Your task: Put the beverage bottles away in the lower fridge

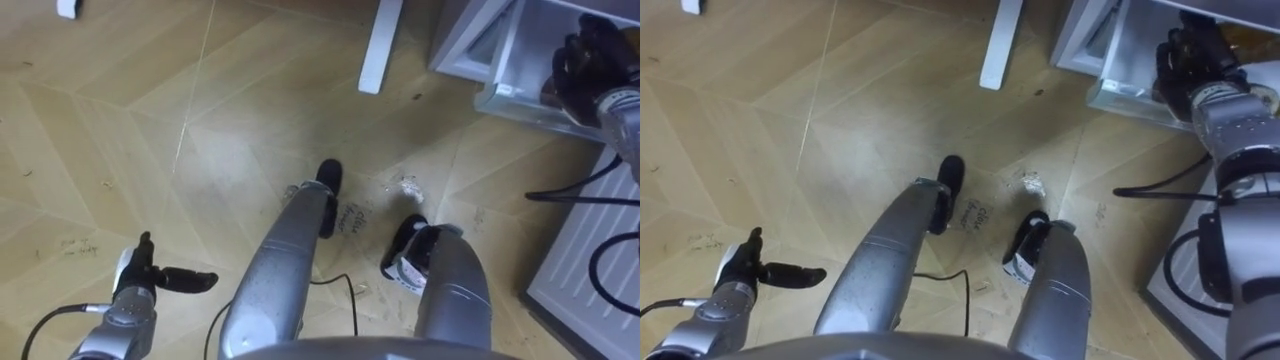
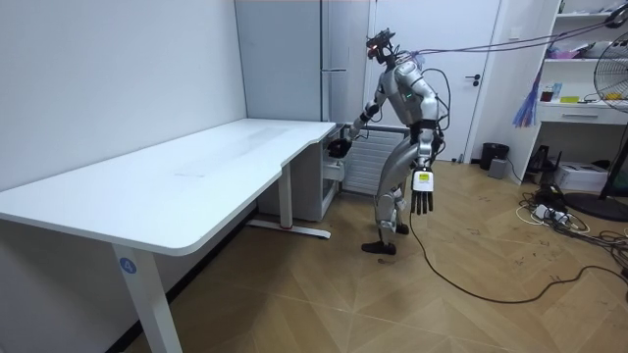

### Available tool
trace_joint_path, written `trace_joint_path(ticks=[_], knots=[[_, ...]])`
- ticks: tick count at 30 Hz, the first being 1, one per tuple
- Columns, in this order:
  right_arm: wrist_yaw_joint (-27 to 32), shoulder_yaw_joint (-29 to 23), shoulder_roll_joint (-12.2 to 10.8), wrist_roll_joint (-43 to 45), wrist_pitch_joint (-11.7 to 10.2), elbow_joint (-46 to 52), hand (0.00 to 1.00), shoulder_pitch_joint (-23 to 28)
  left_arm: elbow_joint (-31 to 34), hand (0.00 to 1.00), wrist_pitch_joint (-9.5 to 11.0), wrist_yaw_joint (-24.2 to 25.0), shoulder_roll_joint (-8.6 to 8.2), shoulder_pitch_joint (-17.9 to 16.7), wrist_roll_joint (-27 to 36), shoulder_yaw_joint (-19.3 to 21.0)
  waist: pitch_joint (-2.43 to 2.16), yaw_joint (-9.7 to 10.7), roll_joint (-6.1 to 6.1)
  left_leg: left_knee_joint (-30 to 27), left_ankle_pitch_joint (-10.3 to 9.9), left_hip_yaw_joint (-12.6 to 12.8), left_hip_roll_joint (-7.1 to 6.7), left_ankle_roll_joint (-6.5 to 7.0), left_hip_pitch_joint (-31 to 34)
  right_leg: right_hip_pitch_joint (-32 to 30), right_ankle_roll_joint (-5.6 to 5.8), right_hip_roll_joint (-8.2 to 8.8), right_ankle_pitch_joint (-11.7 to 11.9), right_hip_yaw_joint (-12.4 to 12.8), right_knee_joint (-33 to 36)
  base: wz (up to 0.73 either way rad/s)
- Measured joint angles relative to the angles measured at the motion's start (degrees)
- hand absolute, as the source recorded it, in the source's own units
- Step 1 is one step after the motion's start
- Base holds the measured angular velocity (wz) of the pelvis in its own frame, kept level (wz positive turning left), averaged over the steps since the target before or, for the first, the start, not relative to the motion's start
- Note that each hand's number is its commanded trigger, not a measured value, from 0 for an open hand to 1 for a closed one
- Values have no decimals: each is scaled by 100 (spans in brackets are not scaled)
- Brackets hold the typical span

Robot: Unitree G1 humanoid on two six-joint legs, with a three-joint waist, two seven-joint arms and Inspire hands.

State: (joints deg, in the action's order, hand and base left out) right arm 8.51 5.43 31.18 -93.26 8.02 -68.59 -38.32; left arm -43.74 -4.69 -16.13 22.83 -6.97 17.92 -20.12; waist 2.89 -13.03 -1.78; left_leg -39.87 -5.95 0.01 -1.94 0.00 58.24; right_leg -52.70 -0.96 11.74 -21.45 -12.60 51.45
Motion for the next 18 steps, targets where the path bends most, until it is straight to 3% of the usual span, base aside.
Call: trace_joint_path(ticks=[5, 18], knots=[[11, 0, 1, -98, -4, 0, 0, 0, 132, 0, 56, 0, 0, -1, 1, -16, 2, 11, -4, 14, 10, 151, 29, 25, -16, -19, -2, 35, -24, 35, 26, 0], [-2, -6, 43, -89, -294, 254, 0, -19, 190, 0, 96, 6, 2, -108, 0, -20, 5, 86, -5, 133, 5, 110, 43, 55, -320, 403, 44, 16, -44, -99, -188, 2]])
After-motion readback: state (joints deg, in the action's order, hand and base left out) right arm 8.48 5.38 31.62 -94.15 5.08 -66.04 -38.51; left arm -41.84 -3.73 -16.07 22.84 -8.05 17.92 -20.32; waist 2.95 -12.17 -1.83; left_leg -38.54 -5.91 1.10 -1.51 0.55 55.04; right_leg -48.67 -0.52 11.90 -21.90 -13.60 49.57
